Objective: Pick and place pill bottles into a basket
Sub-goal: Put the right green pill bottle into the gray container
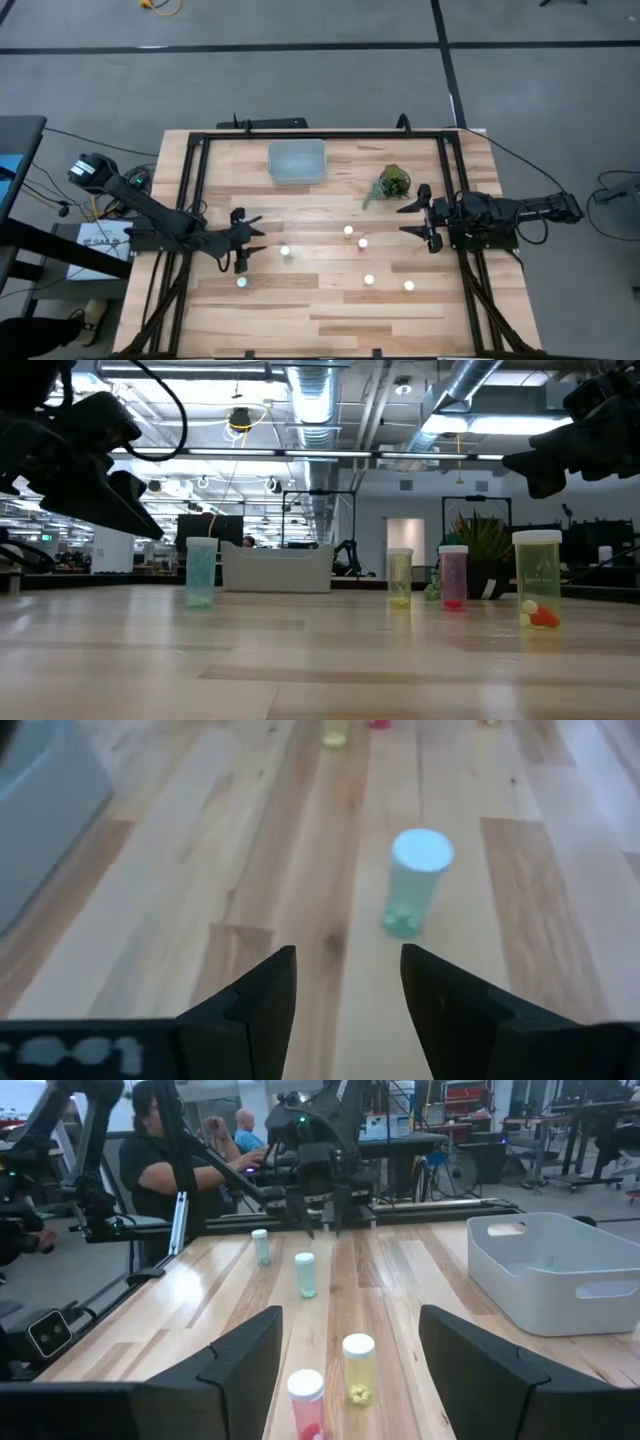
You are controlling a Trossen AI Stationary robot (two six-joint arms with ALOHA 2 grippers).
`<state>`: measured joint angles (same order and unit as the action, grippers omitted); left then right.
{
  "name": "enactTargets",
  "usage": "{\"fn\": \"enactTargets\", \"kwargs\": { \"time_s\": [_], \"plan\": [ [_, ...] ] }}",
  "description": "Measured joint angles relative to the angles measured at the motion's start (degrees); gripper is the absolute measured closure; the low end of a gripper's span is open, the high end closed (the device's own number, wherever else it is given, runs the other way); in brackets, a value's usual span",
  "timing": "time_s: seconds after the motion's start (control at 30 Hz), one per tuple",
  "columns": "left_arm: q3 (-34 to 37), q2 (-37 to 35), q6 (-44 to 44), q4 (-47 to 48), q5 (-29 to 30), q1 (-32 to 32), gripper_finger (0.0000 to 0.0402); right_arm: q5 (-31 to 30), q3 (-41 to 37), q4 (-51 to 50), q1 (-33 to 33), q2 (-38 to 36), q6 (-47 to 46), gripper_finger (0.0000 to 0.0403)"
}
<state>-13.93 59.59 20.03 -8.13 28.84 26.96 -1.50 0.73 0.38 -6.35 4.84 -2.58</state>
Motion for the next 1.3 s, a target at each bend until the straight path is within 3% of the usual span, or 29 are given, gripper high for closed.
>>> {"fn": "enactTargets", "kwargs": {
  "time_s": [0.4,0.63,0.9,1.3],
  "plan": [
    [-8.2,15.0,-1.1,-0.4,-4.8,-2.0,0.0231,0.0,0.0,0.0,0.0,0.0,0.0,0.0172],
    [-13.0,20.5,-7.4,-0.5,-8.2,-5.5,0.0231,0.0,0.0,0.0,0.0,0.0,0.0,0.0172],
    [-15.7,22.1,-9.8,-0.5,-15.2,-8.2,0.0231,0.0,0.0,0.0,0.0,0.0,0.0,0.0172],
    [-15.8,22.1,-12.7,-4.4,-19.5,-8.4,0.0231,0.0,0.0,0.0,0.0,0.0,0.0,0.0172]
  ]
}}
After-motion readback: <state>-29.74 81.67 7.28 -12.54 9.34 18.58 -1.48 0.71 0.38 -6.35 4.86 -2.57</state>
